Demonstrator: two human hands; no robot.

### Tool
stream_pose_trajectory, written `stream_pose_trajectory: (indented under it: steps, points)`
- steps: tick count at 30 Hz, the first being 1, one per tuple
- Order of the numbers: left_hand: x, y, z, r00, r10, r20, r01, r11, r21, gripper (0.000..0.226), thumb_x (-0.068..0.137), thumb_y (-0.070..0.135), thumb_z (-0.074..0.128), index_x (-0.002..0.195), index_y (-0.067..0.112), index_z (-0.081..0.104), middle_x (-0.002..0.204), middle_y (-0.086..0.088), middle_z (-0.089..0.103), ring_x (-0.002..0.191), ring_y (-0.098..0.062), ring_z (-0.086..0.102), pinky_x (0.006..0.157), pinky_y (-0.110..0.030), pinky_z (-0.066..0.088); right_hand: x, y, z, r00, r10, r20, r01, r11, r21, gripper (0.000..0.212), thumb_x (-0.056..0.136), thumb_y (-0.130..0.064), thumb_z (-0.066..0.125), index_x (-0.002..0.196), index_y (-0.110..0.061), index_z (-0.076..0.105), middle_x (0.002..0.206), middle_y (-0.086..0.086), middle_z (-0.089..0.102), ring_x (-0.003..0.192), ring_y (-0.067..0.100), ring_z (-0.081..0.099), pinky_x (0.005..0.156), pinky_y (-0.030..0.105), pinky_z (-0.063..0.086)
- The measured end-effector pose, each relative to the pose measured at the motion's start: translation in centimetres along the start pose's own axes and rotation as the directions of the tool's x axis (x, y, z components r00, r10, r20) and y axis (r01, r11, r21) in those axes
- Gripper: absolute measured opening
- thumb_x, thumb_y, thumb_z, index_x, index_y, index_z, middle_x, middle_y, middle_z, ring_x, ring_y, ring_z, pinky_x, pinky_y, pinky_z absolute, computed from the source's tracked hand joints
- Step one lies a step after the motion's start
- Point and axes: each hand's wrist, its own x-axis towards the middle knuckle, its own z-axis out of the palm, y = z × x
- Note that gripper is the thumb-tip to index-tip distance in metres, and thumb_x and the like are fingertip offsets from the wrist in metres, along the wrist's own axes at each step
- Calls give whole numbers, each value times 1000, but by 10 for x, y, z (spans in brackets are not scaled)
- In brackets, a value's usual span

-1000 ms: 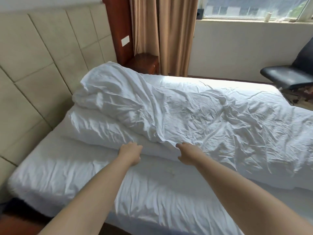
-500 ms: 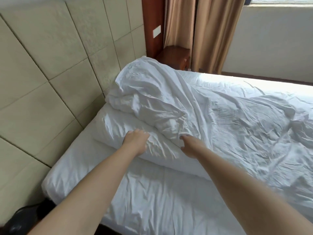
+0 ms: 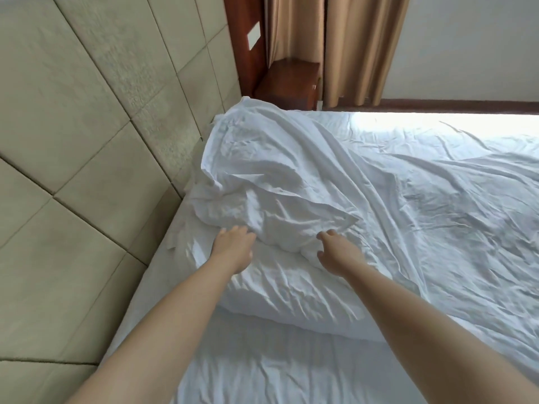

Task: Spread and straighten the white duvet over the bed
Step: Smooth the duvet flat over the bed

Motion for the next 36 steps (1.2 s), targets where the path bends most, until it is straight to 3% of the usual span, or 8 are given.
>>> stream_pose_trajectory:
  steps: [9,15,20,22,24,28,31,36]
  points:
    - [107,-58,-10,991,118,-62,-115,992,46,32,88,17,46,120,18,51,121,-5,50,116,-26,46,98,-37,33,88,-50,-8,983,97,-154,-95,995,21,43,94,-19,44,137,-15,38,138,6,40,124,26,41,93,35,41]
    - [157,-73,-2,986,137,-89,-133,990,57,41,84,8,46,124,18,48,126,-6,48,119,-26,44,102,-39,32,135,-53,-1,952,219,-214,-231,972,-33,59,98,-24,42,150,-14,15,156,8,14,142,26,16,113,36,23]
    - [189,-80,7,974,164,-158,-162,986,25,57,83,8,50,138,19,37,137,-3,41,126,-23,42,102,-36,32,165,-44,2,939,246,-239,-287,946,-151,47,90,-6,47,136,-13,40,151,11,22,140,25,20,117,40,11]
    - [195,-79,9,955,180,-234,-156,981,115,68,84,14,55,146,19,27,140,-6,36,126,-25,40,105,-38,31,165,-47,2,949,175,-263,-207,973,-100,31,90,-2,41,120,-8,49,134,11,42,123,27,44,100,37,33]
    - [200,-77,6,920,130,-370,-68,982,177,77,82,17,61,149,21,25,140,-9,37,125,-27,41,109,-41,29,153,-55,2,948,79,-308,-69,997,44,16,96,-7,37,106,-3,50,106,17,58,93,35,58,67,35,31]
    - [204,-80,3,984,119,-132,-89,972,216,42,91,8,43,132,18,48,134,-8,43,129,-28,36,115,-48,14,120,-67,17,961,-86,-262,119,986,116,28,100,-26,32,105,-2,45,83,23,64,77,44,58,60,36,28]
    - [189,-87,10,956,248,-154,-198,939,282,25,87,11,58,112,13,61,109,-9,62,104,-27,59,101,-40,38,96,-68,27,960,-223,-169,243,964,106,45,88,-49,8,103,-17,35,81,22,63,75,45,56,59,36,28]
    - [166,-105,19,1000,7,-11,-4,974,224,72,93,13,46,152,23,5,138,-7,38,124,-25,44,106,-48,31,62,-61,24,890,-455,-16,455,890,28,41,87,-47,10,88,-17,37,69,21,59,62,46,52,54,37,27]
